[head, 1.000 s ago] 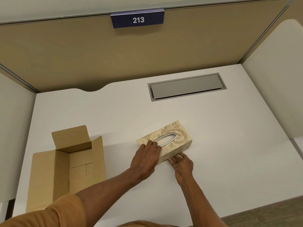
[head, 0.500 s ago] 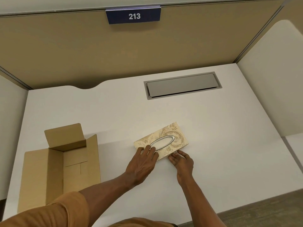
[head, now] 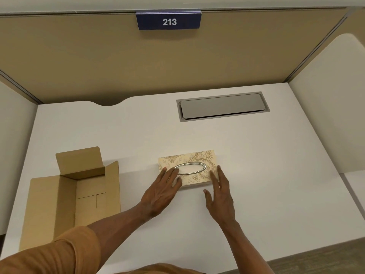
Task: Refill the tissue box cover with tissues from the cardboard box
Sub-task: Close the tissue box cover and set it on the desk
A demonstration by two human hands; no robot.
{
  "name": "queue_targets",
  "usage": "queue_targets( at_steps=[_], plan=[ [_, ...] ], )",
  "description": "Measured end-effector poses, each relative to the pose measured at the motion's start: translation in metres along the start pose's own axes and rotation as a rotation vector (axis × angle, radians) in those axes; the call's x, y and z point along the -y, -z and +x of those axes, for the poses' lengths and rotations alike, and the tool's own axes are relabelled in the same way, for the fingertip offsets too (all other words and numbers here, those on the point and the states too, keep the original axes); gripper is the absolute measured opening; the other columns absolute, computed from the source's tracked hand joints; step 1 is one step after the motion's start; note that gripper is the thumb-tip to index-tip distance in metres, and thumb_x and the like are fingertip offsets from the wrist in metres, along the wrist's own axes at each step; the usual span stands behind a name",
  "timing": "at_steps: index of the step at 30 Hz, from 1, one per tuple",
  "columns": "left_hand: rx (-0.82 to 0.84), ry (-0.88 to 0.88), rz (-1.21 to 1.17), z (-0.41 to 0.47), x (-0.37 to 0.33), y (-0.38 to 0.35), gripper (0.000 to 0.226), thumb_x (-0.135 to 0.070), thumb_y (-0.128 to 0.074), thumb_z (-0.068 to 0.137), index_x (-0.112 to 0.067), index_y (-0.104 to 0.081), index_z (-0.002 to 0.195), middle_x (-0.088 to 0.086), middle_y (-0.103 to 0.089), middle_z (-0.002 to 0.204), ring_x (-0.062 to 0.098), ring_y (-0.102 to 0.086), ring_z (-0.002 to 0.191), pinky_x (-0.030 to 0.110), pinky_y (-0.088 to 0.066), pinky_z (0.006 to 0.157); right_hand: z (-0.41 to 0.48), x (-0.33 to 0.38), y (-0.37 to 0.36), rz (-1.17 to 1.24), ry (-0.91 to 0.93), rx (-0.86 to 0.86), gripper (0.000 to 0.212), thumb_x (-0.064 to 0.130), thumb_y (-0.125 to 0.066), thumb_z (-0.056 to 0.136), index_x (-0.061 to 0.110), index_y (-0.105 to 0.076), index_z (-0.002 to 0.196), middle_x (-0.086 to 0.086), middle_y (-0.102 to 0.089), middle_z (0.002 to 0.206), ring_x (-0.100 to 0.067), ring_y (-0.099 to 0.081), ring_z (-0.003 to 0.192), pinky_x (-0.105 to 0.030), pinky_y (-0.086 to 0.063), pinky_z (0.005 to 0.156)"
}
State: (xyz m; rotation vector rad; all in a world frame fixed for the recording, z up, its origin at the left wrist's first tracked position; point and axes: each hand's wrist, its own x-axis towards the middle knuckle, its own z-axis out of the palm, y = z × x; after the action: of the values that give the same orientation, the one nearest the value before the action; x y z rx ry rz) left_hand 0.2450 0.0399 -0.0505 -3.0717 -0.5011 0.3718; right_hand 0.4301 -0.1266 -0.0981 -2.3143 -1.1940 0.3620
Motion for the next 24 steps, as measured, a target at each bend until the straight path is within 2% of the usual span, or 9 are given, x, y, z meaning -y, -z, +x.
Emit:
queue_targets(
  at_steps=[3, 6, 8, 12, 16, 20, 24],
  plan=[
    [-0.084, 0.062, -0.021, 0.002, 0.011, -0.001, 0.063, 0.021, -0.060, 0.074, 0.000, -0.072, 0.132, 0.035, -0.060, 0.149, 0.046, -0.060, 0.142, 0.056, -0.057, 0.110, 0.003, 0.002, -0.005, -0.111, 0.098, 0.116, 0.085, 0.011, -0.069, 0.100, 0.012, -0.023, 0.172, -0.004, -0.007, 0.184, -0.026, -0.004, 0.170, -0.034, -0.065, 0.095],
    [-0.104, 0.116, -0.063, 0.005, 0.020, 0.000, 0.079, 0.026, -0.070, 0.065, -0.001, -0.070, 0.139, 0.036, -0.056, 0.153, 0.048, -0.058, 0.143, 0.055, -0.057, 0.110, 0.007, 0.003, -0.009, -0.190, 0.125, 0.148, 0.092, 0.014, -0.067, 0.100, 0.010, -0.011, 0.173, -0.006, 0.002, 0.184, -0.029, 0.006, 0.170, -0.035, -0.060, 0.106],
    [-0.105, 0.129, -0.091, 0.008, 0.024, -0.002, 0.085, 0.022, -0.074, 0.068, -0.004, -0.064, 0.147, 0.034, -0.051, 0.158, 0.048, -0.052, 0.148, 0.055, -0.054, 0.114, 0.014, 0.002, -0.009, -0.223, 0.130, 0.152, 0.096, 0.019, -0.067, 0.100, 0.010, -0.006, 0.173, -0.008, 0.005, 0.184, -0.029, 0.008, 0.170, -0.036, -0.052, 0.115],
    [-0.103, 0.168, -0.201, 0.017, 0.030, -0.010, 0.090, 0.010, -0.069, 0.080, -0.008, -0.042, 0.164, 0.030, -0.026, 0.173, 0.047, -0.025, 0.162, 0.055, -0.037, 0.128, 0.036, 0.001, -0.005, -0.282, 0.133, 0.174, 0.103, 0.029, -0.069, 0.098, 0.008, -0.001, 0.173, -0.010, 0.006, 0.184, -0.030, 0.010, 0.170, -0.044, -0.034, 0.132],
    [-0.073, 0.166, -0.288, 0.031, 0.039, -0.017, 0.087, -0.004, -0.061, 0.094, -0.012, -0.022, 0.171, 0.026, -0.005, 0.179, 0.044, -0.001, 0.167, 0.053, -0.018, 0.136, 0.062, -0.001, -0.001, -0.316, 0.124, 0.179, 0.104, 0.031, -0.071, 0.098, 0.006, -0.003, 0.173, -0.010, 0.004, 0.183, -0.029, 0.010, 0.170, -0.045, -0.024, 0.136],
    [-0.038, 0.165, -0.330, 0.049, 0.049, -0.019, 0.090, -0.015, -0.056, 0.100, -0.016, -0.003, 0.173, 0.021, 0.015, 0.179, 0.040, 0.019, 0.166, 0.048, -0.003, 0.138, 0.092, -0.002, 0.004, -0.336, 0.134, 0.203, 0.103, 0.031, -0.070, 0.099, 0.005, -0.003, 0.172, -0.012, 0.004, 0.182, -0.031, 0.009, 0.169, -0.046, -0.022, 0.137],
    [-0.032, 0.155, -0.342, 0.070, 0.063, -0.019, 0.098, -0.019, -0.059, 0.099, -0.018, 0.006, 0.172, 0.020, 0.023, 0.178, 0.038, 0.024, 0.165, 0.046, 0.003, 0.138, 0.119, -0.001, 0.008, -0.366, 0.135, 0.224, 0.103, 0.030, -0.069, 0.099, 0.004, -0.002, 0.172, -0.013, 0.004, 0.182, -0.033, 0.010, 0.169, -0.047, -0.021, 0.137]
  ],
)
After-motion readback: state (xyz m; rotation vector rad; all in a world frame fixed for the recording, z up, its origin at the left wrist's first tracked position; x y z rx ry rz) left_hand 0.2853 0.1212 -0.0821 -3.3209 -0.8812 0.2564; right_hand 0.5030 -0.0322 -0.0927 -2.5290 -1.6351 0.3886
